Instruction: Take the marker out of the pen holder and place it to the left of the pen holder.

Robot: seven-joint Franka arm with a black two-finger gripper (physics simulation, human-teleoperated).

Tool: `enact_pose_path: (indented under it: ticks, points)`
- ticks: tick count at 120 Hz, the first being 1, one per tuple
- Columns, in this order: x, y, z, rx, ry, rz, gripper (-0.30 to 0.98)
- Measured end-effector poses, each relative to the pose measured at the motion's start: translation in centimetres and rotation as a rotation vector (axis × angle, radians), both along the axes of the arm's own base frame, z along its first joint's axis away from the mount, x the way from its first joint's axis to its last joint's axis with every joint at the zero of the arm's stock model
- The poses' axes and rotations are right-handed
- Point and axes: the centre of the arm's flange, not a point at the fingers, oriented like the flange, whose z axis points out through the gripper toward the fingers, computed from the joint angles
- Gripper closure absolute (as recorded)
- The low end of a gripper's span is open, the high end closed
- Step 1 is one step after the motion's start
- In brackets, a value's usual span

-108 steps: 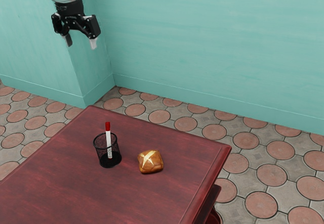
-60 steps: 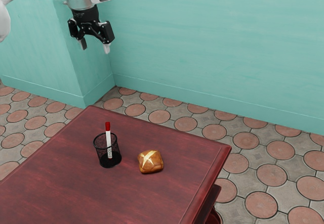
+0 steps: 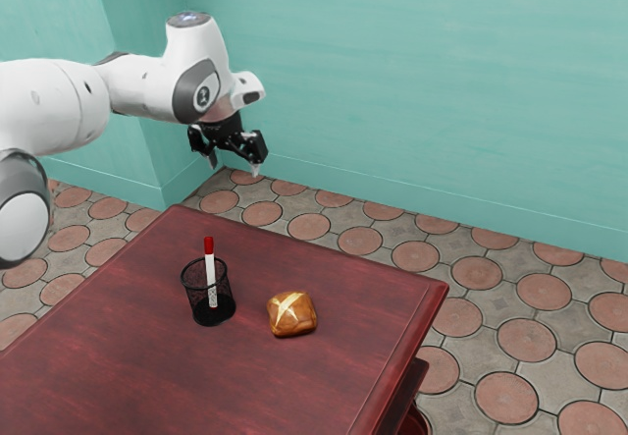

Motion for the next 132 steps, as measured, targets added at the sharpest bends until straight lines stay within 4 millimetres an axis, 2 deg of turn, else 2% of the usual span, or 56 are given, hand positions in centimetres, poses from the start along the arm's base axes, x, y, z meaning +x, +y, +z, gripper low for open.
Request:
enact_pose_path:
  ticks: [24, 42, 49, 90, 116, 132]
  points:
    - [-5.5, 0.3, -2.7, -0.028, 0.029, 0.113, 0.00]
    - [-9.9, -0.9, -6.5, -0.058, 0.063, 0.154, 0.00]
    - [-10.9, -1.1, -7.7, -0.062, 0.066, 0.169, 0.00]
    - [-11.5, -2.0, -9.1, -0.020, -0.004, 0.176, 0.01]
    - [-11.5, -2.9, -9.2, 0.003, -0.044, 0.157, 0.24]
    - [-12.5, -4.0, -8.9, -0.010, -0.060, 0.147, 0.31]
